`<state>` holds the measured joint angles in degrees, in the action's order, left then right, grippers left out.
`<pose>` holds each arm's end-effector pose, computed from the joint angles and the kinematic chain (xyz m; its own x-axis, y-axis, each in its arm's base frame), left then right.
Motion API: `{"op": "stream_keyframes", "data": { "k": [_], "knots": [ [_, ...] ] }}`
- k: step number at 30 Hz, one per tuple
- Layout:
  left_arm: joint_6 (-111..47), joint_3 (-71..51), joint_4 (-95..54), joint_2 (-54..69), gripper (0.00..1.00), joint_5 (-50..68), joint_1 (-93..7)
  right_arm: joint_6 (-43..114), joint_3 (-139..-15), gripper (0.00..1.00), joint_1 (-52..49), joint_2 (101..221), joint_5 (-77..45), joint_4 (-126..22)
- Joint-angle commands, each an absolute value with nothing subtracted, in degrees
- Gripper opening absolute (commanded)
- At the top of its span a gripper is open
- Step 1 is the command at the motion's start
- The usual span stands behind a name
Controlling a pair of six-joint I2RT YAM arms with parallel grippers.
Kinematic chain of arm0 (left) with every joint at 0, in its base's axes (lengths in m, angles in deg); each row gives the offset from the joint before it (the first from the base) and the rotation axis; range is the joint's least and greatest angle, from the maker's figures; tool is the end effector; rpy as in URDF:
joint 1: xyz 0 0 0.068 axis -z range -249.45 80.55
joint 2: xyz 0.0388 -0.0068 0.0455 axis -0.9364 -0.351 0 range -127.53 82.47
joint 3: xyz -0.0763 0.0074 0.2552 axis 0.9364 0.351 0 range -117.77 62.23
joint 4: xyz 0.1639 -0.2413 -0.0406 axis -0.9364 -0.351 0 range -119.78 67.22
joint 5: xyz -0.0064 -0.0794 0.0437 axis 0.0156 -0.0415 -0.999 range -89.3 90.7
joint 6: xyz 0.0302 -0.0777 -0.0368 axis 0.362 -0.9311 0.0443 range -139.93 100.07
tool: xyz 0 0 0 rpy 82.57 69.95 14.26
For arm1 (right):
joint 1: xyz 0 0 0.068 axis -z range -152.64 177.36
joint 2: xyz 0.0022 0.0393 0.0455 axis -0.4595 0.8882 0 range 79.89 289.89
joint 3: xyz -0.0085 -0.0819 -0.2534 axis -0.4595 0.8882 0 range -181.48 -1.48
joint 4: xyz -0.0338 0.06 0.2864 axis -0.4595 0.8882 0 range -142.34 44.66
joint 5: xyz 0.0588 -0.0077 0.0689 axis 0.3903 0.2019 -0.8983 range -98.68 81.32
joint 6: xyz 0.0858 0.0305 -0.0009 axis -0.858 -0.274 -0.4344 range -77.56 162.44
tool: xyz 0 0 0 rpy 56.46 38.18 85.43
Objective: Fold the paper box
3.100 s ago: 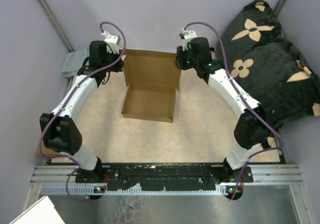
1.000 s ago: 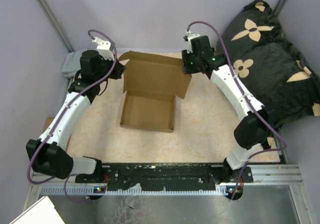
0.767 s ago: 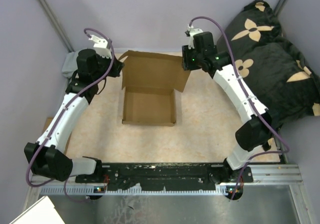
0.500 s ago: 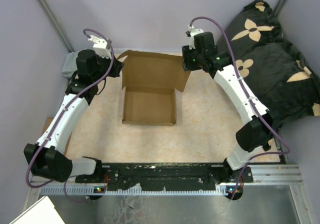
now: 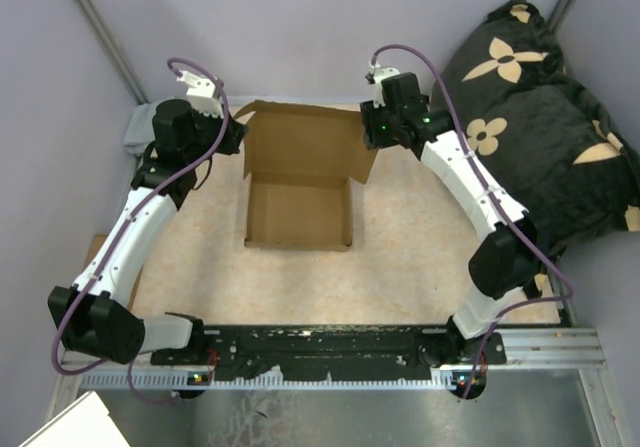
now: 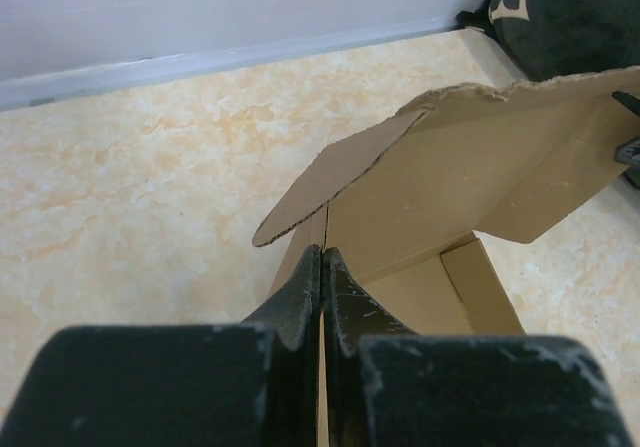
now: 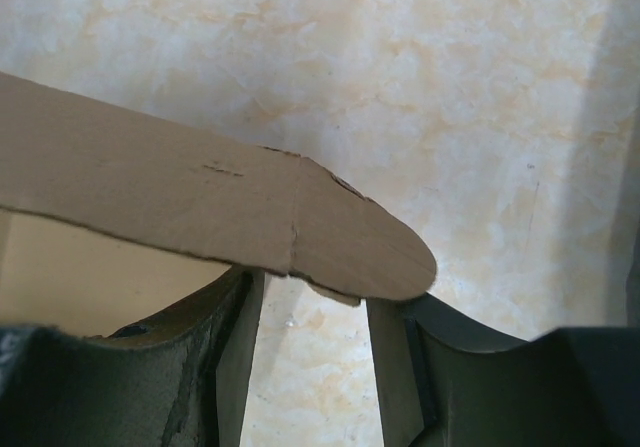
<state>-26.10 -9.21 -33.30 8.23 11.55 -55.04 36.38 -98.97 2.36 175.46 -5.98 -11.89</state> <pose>0.3669 -0.1101 0.3720 -0.2672 -0.0404 -0.9628 0.3955 0.9065 -0.1478 0.4046 0.1844 0.3421 -0.6026 -0.1644 -0.7809 -0.3268 0.9436 0.0535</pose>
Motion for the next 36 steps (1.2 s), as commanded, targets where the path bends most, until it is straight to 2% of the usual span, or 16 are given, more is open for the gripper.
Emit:
{"op": "stream_keyframes", "data": {
  "k": [1, 5, 7, 9, 12, 21, 36],
  "knots": [
    [-25.4, -9.2, -31.1, 9.8, 0.0, 11.4, -55.0, 37.4, -101.1, 0.46, 2.5, 178.0, -7.1, -15.1],
    [-25.5, -9.0, -30.9, 9.5, 0.0, 11.6, -55.0, 36.9, -102.5, 0.42, 2.5, 179.8, -8.9, -15.0],
    [-25.8, -9.0, -30.8, 9.4, 0.0, 11.8, -55.0, 36.4, -103.2, 0.33, 2.5, 180.2, -10.0, -14.9],
    [-26.1, -9.1, -30.7, 9.2, 0.0, 11.9, -55.0, 35.5, -104.0, 0.19, 2.4, 180.2, -10.9, -15.1],
    [-27.4, -9.6, -30.5, 8.5, 0.0, 12.4, -55.0, 33.9, -105.3, 0.09, 2.0, 180.3, -10.8, -14.8],
    [-34.4, -11.1, -28.0, 6.8, 0.0, 11.8, -54.6, 30.1, -110.3, 0.03, -0.3, 182.3, -5.1, -15.6],
    [-37.9, -14.6, -24.5, 1.1, 0.0, 11.2, -54.1, 30.1, -106.0, 0.03, -2.6, 181.2, 1.1, -25.3]
  ]
}}
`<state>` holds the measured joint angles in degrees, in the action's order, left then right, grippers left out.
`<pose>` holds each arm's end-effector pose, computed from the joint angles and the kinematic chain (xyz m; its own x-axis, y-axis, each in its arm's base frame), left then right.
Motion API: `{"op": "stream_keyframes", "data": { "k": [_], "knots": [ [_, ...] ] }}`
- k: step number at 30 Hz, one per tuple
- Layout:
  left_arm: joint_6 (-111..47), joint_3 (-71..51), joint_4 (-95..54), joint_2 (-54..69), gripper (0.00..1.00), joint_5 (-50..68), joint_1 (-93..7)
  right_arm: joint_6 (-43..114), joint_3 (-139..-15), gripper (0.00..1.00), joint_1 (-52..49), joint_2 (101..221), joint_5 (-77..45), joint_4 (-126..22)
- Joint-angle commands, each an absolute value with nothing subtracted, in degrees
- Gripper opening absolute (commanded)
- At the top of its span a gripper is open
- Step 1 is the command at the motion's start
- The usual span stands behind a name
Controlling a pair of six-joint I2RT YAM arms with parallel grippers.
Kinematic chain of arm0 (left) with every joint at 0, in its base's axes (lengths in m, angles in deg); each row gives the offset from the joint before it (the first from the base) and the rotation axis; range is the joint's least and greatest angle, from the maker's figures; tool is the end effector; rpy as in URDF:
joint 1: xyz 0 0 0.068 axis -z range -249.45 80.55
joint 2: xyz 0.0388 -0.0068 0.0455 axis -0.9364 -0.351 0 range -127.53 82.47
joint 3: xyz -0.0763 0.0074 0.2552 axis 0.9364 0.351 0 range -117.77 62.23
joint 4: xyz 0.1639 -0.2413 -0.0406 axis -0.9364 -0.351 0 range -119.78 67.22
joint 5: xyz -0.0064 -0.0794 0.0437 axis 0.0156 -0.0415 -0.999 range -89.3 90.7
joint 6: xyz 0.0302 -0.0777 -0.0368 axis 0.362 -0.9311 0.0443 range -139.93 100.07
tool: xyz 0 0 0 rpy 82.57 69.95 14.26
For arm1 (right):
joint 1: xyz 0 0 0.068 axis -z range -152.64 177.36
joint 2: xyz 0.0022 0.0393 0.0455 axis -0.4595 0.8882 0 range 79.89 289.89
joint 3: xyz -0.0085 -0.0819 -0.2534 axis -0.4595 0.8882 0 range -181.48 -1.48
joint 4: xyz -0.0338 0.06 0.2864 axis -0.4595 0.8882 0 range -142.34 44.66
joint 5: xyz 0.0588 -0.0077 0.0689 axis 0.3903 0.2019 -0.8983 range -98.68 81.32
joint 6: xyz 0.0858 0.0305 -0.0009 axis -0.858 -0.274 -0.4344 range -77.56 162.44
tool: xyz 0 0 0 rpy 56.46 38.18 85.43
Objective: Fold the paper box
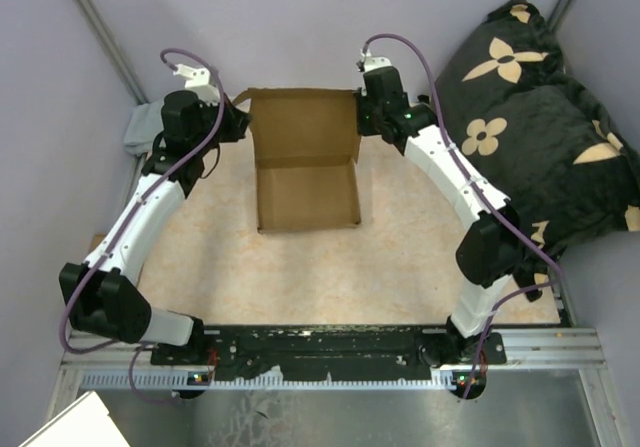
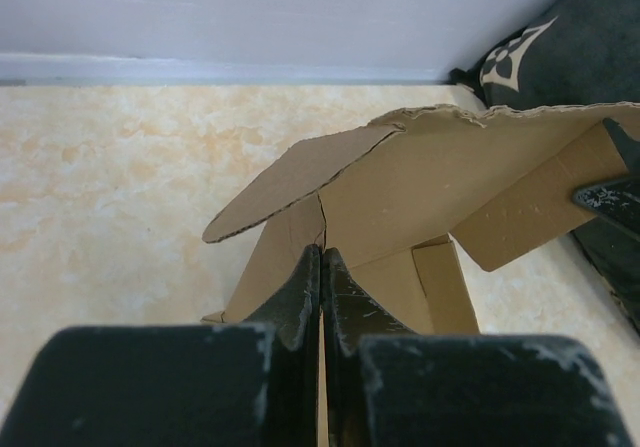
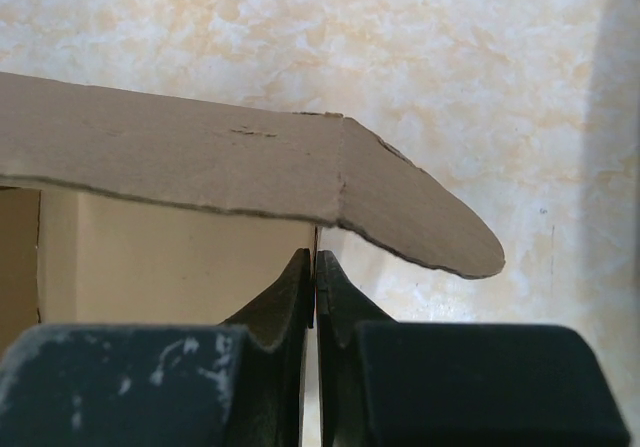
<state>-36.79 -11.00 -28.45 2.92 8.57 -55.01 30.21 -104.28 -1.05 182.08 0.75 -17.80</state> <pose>0.3940 -0.1130 0.3633 -0.3018 -0.2190 -0.9279 0.3022 0.9011 -0.3110 0.4303 0.2175 0.3418 -0.5540 -0.0619 -0.8302 -0.2377 0.9675 0.0864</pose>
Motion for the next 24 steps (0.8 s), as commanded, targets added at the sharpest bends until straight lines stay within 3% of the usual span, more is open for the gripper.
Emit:
{"op": "stream_keyframes", "data": {
  "k": [1, 7, 14, 24],
  "knots": [
    [-37.7, -15.1, -24.4, 0.4, 0.0, 11.5, -54.1, 30.4, -106.5, 0.03, -2.6, 181.6, 1.4, -25.4],
    [-36.2, -15.4, -23.7, -2.5, 0.0, 11.7, -54.1, 30.9, -106.5, 0.03, -2.6, 183.8, 2.9, -27.8],
    [-36.9, -9.3, -20.4, -1.5, 0.0, 11.9, -54.1, 29.1, -94.6, 0.03, -4.0, 180.6, 5.7, -37.8],
    [-39.1, -1.2, -19.3, 3.1, 0.0, 11.7, -54.0, 26.6, -81.6, 0.04, -6.1, 175.1, 7.5, -41.2]
  ]
}}
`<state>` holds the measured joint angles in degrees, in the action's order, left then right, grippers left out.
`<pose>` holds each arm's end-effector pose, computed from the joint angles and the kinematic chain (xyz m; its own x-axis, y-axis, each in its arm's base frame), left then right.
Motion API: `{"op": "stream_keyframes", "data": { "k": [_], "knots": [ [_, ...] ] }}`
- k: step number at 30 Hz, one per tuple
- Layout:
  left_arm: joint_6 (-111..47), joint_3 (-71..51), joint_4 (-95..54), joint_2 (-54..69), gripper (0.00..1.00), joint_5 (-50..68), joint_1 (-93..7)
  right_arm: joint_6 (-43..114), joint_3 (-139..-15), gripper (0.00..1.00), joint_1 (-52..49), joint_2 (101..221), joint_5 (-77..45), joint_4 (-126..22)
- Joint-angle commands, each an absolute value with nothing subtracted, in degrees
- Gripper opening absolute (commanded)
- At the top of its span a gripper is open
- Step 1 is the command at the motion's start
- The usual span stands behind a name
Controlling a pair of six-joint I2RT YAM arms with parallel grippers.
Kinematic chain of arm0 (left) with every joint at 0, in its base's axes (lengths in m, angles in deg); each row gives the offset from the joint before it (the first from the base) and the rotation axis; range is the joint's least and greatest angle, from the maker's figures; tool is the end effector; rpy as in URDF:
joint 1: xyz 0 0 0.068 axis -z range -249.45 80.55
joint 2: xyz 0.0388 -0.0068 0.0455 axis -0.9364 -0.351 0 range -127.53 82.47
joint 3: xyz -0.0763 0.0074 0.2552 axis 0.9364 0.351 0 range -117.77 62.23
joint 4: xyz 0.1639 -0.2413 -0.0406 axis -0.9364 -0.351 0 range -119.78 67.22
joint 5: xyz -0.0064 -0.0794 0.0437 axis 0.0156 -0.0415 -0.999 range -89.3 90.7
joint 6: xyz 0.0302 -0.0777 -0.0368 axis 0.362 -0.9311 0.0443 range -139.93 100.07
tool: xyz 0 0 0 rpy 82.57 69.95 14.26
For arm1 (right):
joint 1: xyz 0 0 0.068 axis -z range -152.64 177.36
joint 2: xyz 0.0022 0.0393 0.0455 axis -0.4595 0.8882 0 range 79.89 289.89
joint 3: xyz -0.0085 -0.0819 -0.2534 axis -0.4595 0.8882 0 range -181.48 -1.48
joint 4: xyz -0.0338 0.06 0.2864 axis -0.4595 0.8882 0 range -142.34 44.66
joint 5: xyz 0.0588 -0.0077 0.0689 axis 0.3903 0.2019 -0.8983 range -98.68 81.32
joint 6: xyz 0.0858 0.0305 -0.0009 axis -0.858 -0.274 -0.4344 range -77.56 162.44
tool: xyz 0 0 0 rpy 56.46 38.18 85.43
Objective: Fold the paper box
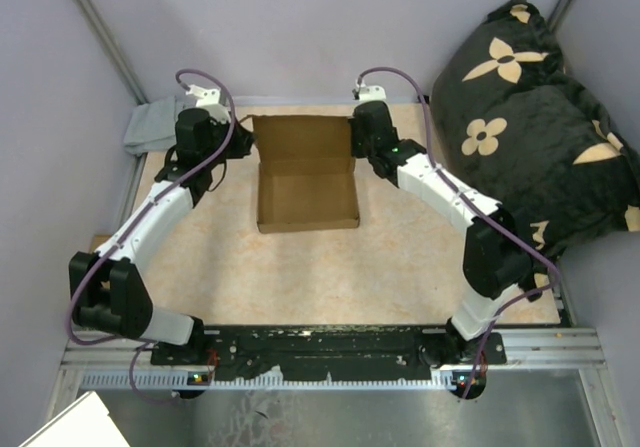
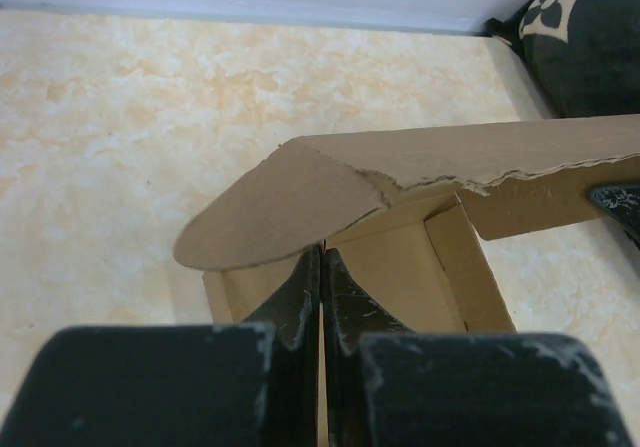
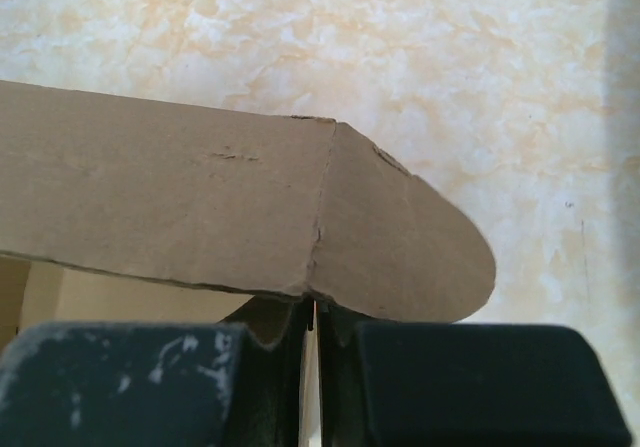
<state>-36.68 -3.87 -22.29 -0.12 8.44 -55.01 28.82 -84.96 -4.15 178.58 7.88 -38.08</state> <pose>0.4052 -0.1157 0.3041 -0.3630 -0.2015 -0.9098 0.2798 0.9077 -0.3127 0.4192 0.2297 0.2775 -0.4759 -0.0268 -0.8791 -0.1823 0.9808 0.0688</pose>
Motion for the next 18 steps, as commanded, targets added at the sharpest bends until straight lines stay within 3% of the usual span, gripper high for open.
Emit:
{"op": "stream_keyframes", "data": {
  "k": [1, 14, 18],
  "knots": [
    [-39.4, -0.1, -19.3, 3.6, 0.0, 11.7, -53.9, 26.3, -80.7, 0.04, -6.3, 173.1, 7.6, -41.1],
    [-39.6, 8.4, -24.2, 12.5, 0.03, 10.4, -53.4, 23.1, -68.0, 0.06, -9.9, 165.1, 7.0, -40.4],
    [-40.4, 10.2, -24.7, 13.9, 0.02, 10.4, -53.0, 22.8, -69.2, 0.06, -10.0, 165.2, 8.1, -40.8]
  ]
}}
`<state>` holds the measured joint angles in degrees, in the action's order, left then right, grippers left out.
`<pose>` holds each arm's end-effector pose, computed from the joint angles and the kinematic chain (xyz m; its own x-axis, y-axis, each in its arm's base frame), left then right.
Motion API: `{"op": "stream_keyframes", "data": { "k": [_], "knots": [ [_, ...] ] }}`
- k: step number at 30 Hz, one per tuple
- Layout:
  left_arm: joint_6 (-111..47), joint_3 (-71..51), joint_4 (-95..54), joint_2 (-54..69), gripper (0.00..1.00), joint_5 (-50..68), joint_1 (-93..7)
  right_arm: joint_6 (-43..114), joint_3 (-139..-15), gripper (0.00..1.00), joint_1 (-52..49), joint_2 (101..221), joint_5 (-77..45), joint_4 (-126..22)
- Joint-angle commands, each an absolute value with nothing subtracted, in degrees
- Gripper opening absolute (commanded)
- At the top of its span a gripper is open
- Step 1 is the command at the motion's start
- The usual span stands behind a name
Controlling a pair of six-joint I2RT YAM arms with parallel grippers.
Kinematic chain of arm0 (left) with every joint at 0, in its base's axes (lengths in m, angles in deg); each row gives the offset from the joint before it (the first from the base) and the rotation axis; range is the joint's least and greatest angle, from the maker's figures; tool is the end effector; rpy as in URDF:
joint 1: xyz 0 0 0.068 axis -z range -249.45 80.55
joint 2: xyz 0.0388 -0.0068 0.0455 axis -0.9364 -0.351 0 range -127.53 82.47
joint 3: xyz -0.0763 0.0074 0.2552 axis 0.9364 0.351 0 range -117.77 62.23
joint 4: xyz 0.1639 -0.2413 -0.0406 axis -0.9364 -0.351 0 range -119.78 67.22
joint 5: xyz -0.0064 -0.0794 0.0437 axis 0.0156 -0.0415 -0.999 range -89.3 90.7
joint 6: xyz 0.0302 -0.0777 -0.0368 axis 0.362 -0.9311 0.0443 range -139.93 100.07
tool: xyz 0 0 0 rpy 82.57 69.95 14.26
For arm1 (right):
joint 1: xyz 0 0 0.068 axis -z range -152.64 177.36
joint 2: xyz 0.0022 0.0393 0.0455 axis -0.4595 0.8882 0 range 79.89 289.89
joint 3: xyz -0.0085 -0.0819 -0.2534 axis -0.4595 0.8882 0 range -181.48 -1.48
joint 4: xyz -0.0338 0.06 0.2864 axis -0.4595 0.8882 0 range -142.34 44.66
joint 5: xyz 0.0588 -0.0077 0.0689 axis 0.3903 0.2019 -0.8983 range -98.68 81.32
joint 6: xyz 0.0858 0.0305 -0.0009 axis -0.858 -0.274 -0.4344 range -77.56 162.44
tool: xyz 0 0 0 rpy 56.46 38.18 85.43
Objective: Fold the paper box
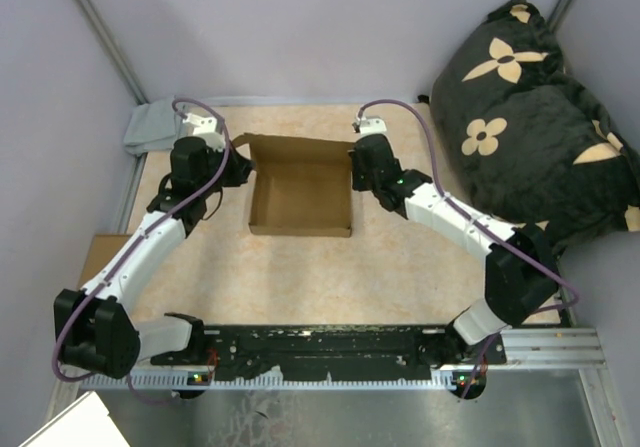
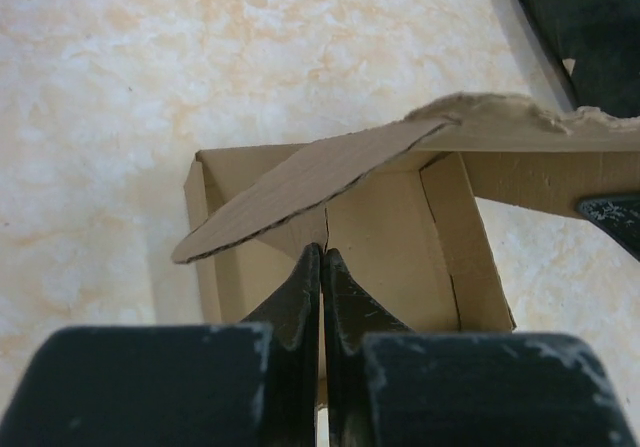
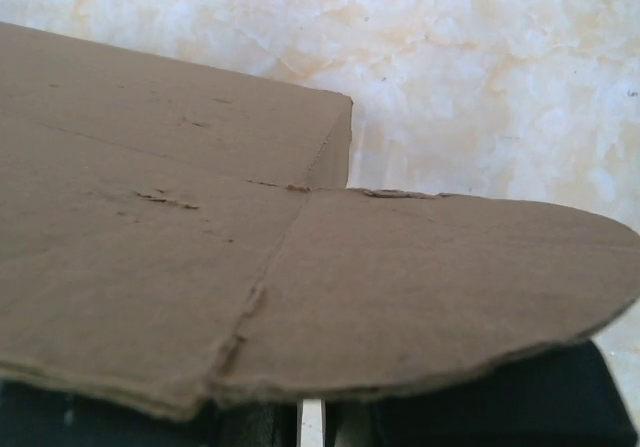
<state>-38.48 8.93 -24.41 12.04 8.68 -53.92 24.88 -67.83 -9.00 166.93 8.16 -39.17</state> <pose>0.3493 -0.1088 0.2811 -0.4184 -0.2108 -0.8835 0.2729 0.8986 -0.3436 0.3492 0.2277 0.2430 -0.5406 -0.0392 -0.8403 -0.2207 0.9705 0.0967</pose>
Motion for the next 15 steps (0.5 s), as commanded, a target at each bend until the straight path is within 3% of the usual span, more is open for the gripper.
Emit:
{"op": "stream_keyframes", "data": {
  "k": [1, 15],
  "knots": [
    [-40.4, 10.4, -24.9, 14.1, 0.02, 10.3, -52.8, 23.1, -70.4, 0.06, -10.0, 165.6, 8.4, -40.6],
    [-40.9, 1.9, -30.3, 11.1, 0.0, 8.3, -52.3, 23.6, -95.0, 0.07, -10.0, 178.6, 9.5, -29.7]
  ]
}}
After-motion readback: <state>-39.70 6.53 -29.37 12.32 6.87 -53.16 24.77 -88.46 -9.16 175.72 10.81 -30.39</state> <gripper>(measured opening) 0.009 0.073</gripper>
